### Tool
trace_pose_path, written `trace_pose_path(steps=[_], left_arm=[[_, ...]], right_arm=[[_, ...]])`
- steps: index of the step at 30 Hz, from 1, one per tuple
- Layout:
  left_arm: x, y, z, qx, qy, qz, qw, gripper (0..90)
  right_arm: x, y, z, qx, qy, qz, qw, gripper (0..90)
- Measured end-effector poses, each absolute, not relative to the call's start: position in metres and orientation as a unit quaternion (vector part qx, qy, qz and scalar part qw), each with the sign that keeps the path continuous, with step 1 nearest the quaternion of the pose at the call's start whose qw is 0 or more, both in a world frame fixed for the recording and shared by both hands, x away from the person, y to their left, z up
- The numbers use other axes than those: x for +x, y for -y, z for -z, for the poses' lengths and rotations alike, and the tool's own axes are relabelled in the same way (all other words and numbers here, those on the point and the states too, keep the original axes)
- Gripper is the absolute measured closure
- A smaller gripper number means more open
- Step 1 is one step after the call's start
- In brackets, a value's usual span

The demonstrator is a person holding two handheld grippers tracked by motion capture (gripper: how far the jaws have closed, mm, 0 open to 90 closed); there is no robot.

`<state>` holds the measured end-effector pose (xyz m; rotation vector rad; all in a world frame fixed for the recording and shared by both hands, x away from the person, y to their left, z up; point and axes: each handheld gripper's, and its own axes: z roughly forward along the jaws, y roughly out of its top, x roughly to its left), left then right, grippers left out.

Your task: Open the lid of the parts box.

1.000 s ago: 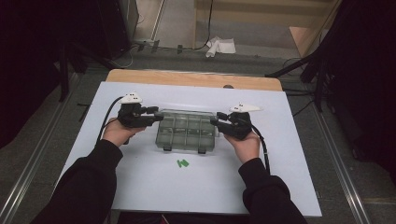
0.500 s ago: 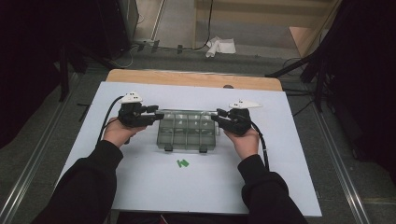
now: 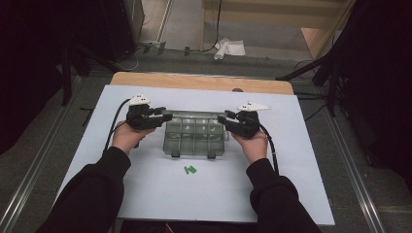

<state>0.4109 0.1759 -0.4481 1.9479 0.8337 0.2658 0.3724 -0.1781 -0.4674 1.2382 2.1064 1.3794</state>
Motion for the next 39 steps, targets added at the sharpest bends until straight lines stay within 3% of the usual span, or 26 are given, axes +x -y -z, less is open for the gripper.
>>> trace_pose_path(steps=[17, 39], left_arm=[[0.421, -0.175, 0.455, 0.788, -0.360, -0.111, 0.488, 57.3], [0.429, -0.170, 0.464, 0.778, -0.380, -0.120, 0.486, 57.5]], right_arm=[[0.388, 0.178, 0.479, 0.446, -0.733, -0.488, 0.160, 56.5], [0.393, 0.181, 0.485, 0.467, -0.721, -0.485, 0.164, 70.1]])
